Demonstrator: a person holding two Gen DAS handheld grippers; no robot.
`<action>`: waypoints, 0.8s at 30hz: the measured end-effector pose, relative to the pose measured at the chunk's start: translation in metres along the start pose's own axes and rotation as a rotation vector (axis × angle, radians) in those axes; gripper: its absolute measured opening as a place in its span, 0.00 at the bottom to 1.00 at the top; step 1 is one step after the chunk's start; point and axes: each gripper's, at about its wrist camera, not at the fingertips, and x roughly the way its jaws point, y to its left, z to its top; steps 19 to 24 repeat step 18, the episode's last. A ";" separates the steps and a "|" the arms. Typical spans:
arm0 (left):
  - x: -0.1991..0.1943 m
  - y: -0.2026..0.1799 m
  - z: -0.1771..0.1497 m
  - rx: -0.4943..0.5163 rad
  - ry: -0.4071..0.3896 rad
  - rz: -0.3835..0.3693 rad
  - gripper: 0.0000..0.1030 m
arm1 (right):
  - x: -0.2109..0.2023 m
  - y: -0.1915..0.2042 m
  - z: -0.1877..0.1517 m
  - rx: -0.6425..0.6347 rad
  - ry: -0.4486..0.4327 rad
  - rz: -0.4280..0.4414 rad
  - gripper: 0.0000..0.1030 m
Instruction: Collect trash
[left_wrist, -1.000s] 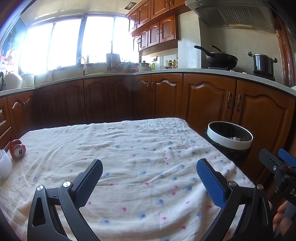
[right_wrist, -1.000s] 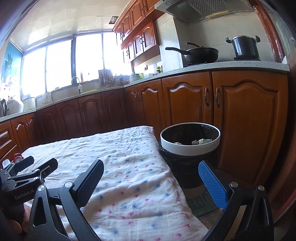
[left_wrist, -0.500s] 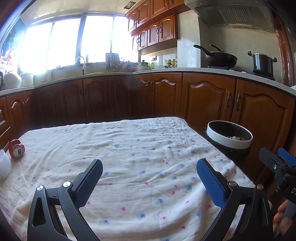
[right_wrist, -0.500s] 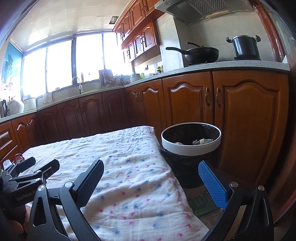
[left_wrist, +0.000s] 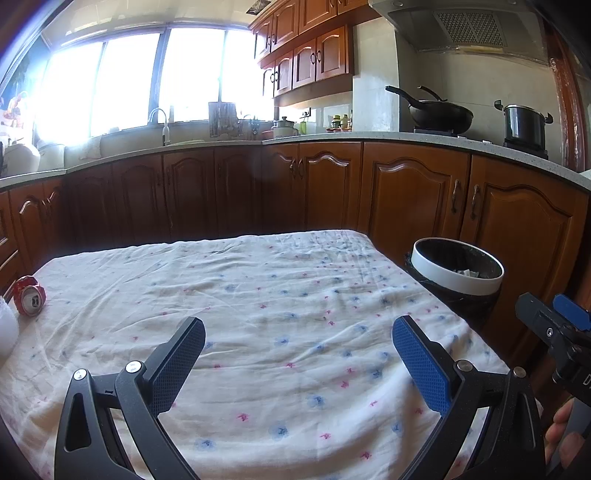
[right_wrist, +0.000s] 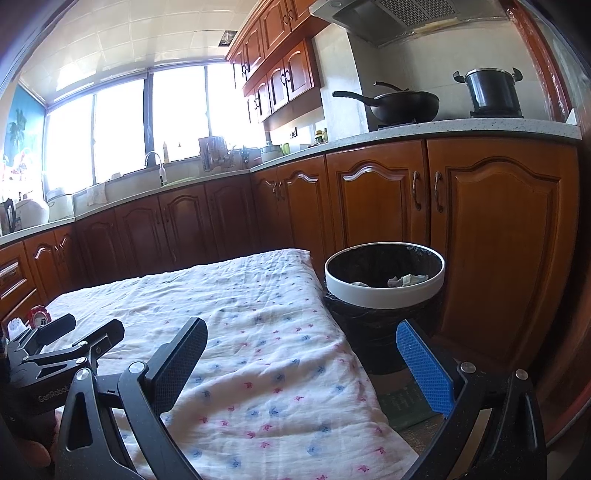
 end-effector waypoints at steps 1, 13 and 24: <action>0.001 0.000 0.000 0.001 0.003 -0.002 0.99 | 0.000 0.002 0.000 0.001 0.002 0.001 1.00; 0.008 0.000 0.002 -0.004 0.025 -0.011 0.99 | 0.004 0.001 0.001 0.023 0.020 0.002 1.00; 0.011 0.001 0.003 -0.020 0.037 -0.023 0.99 | 0.009 -0.004 0.003 0.030 0.031 0.002 1.00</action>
